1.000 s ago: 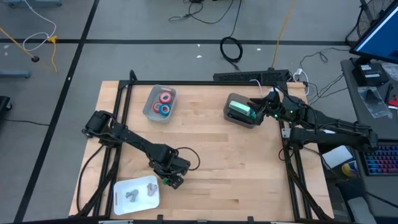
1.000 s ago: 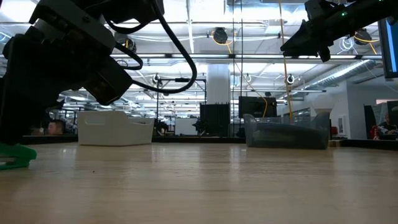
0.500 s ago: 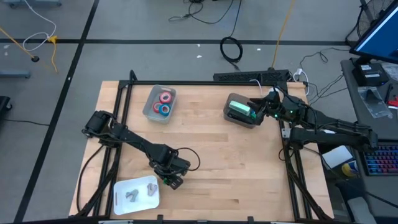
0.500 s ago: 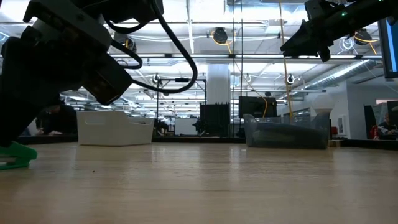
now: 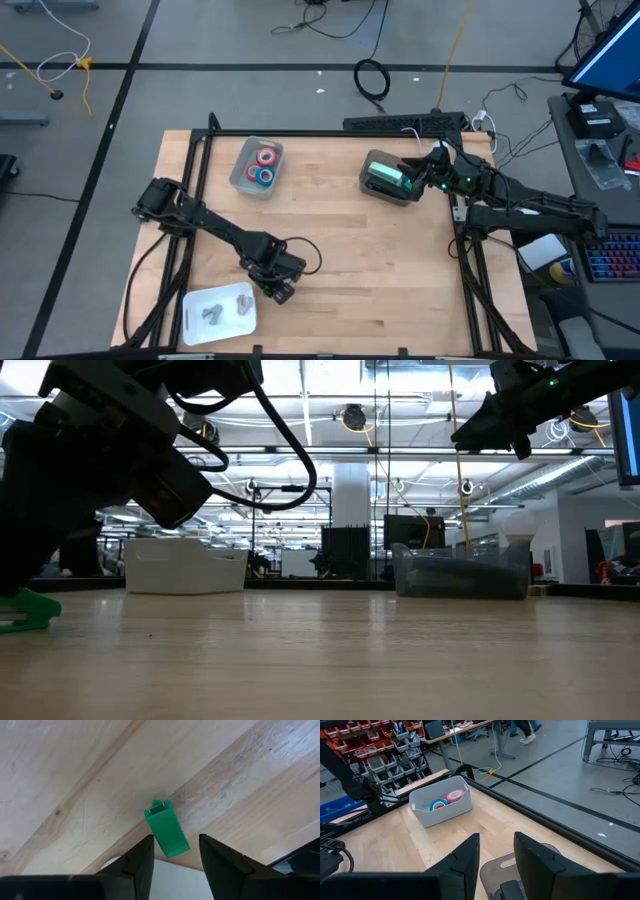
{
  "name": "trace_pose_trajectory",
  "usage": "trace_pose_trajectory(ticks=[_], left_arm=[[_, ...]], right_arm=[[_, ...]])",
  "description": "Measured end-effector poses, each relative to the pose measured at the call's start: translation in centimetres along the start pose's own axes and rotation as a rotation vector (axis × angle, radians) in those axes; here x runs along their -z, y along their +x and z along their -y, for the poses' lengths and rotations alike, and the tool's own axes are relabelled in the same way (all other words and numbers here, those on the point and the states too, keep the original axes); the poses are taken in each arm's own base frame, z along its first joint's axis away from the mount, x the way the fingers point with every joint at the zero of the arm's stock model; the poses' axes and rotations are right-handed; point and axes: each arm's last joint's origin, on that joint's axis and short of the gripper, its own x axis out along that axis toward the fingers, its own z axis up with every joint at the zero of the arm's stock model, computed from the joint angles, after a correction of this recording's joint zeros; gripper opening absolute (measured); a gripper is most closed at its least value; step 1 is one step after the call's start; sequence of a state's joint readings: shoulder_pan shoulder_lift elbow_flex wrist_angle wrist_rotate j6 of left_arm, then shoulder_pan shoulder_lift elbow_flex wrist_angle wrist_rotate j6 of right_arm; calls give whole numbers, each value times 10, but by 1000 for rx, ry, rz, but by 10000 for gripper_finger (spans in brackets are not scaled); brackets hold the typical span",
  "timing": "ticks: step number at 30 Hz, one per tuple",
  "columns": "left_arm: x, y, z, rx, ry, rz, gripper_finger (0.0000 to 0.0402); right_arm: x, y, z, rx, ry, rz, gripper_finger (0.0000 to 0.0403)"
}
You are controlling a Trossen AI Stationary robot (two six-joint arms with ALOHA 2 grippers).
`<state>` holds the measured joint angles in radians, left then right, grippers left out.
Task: Pick and place Stapler, Stapler remover, tape
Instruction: Put the green stapler into the black bin
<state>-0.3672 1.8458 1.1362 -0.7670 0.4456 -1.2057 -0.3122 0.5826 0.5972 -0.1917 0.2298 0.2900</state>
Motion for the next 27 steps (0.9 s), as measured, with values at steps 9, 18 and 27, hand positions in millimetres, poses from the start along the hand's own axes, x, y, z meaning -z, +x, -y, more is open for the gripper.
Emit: trace_pose_trajectory(ticks=[9,18,27], left_arm=[[-8,-4,-1,22,-16,12,102],[-10,-5,-2,22,21,22,53],[-11,-5,-4,2,24,34,94]], right_arm=[[0,0,0,0,0,0,116],[0,0,0,0,0,0,116],[0,0,0,2,0,1,116]])
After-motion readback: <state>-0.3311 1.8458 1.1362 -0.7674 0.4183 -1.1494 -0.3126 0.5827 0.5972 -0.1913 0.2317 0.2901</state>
